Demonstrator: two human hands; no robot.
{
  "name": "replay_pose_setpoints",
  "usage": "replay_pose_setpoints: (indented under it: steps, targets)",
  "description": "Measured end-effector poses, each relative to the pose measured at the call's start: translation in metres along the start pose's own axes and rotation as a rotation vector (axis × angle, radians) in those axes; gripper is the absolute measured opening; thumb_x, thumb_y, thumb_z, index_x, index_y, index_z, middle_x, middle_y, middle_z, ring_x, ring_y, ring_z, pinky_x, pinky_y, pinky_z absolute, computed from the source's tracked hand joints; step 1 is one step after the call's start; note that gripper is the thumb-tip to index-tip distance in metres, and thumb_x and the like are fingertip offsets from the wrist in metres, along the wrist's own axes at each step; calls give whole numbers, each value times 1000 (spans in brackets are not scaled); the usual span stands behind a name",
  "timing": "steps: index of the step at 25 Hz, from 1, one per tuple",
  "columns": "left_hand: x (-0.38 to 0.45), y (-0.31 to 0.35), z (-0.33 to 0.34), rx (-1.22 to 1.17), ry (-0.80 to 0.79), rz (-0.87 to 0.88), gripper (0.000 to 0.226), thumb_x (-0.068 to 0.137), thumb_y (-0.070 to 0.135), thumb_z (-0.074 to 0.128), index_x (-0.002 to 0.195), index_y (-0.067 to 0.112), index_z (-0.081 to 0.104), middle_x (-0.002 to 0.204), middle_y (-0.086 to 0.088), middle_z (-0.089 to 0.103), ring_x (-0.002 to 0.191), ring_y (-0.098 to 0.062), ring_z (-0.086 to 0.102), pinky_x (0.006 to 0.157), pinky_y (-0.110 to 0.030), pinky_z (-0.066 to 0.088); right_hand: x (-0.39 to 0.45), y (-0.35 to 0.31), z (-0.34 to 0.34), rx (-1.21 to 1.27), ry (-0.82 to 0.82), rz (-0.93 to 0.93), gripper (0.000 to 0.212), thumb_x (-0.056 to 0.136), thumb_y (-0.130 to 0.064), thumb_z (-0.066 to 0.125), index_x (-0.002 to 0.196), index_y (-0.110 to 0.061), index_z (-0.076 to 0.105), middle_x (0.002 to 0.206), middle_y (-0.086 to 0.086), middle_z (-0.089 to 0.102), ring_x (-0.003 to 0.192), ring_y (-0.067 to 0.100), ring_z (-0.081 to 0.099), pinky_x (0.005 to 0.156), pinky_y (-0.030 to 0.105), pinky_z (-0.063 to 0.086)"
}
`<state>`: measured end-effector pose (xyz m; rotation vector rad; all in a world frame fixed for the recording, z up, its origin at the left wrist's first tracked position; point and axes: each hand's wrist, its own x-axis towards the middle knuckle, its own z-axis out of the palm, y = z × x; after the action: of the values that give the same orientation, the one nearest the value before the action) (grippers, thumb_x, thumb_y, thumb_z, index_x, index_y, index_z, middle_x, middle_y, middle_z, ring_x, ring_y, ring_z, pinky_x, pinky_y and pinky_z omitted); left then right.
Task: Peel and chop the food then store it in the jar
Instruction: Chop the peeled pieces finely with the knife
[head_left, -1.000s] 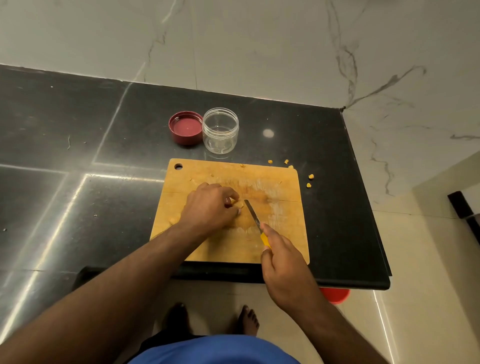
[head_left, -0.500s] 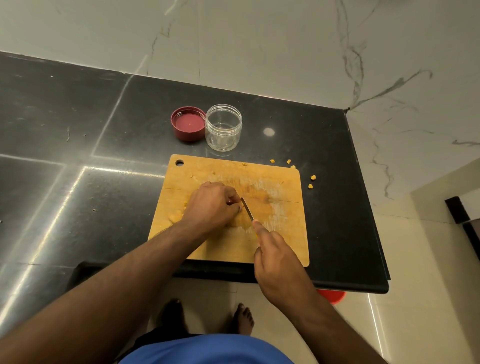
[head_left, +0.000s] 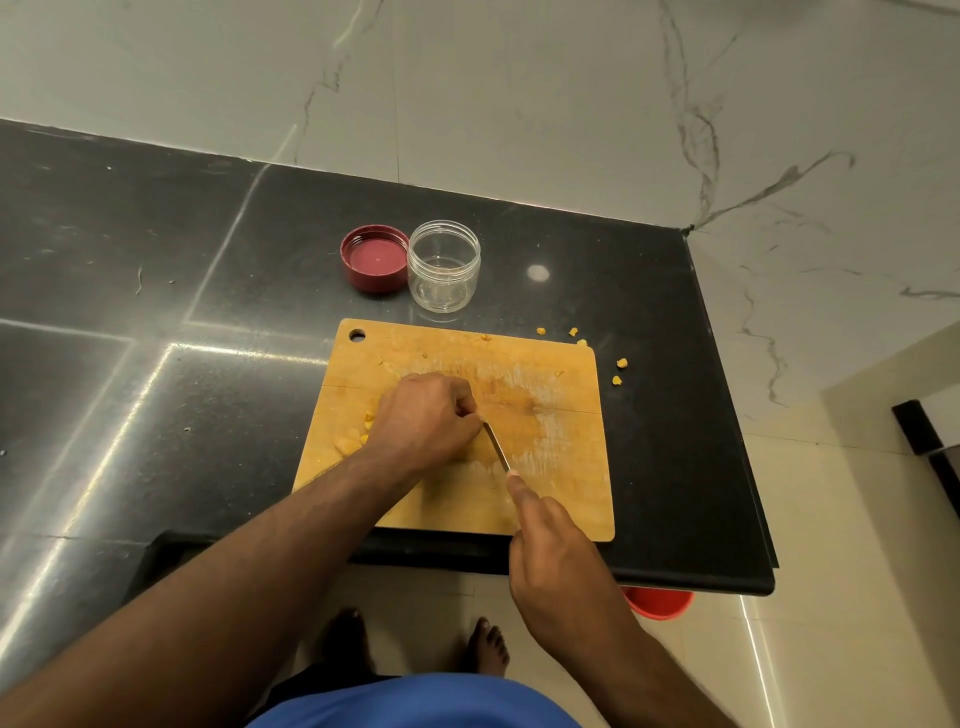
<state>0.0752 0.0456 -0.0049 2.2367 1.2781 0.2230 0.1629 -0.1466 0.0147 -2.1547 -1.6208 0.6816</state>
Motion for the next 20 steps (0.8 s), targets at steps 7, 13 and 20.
replay_pose_setpoints:
  steps: [7,13,20]
  targets:
    - [-4,-10,-2,-22,-30,14,27,89,33,72,116,27,73,108,11,72,102,-11,60,91,-38,55,0,5,-10,142,115,48,50,102,-16,37,152,-23,32,124,-6,51,105,0,51,85,3,34]
    - [-2,-10,-3,-20,-36,7,22,89,34,71,109,29,75,101,12,71,98,-10,58,87,-38,55,12,-2,-9,155,51,37,52,104,-21,37,154,-30,25,130,-12,48,102,0,48,86,9,43]
    - [0,-10,-1,-34,-27,25,16,87,34,70,101,29,77,90,14,70,90,-10,59,80,-37,55,21,-4,-3,62,17,-1,53,103,-16,36,154,-26,25,125,-6,50,98,11,55,84,27,50]
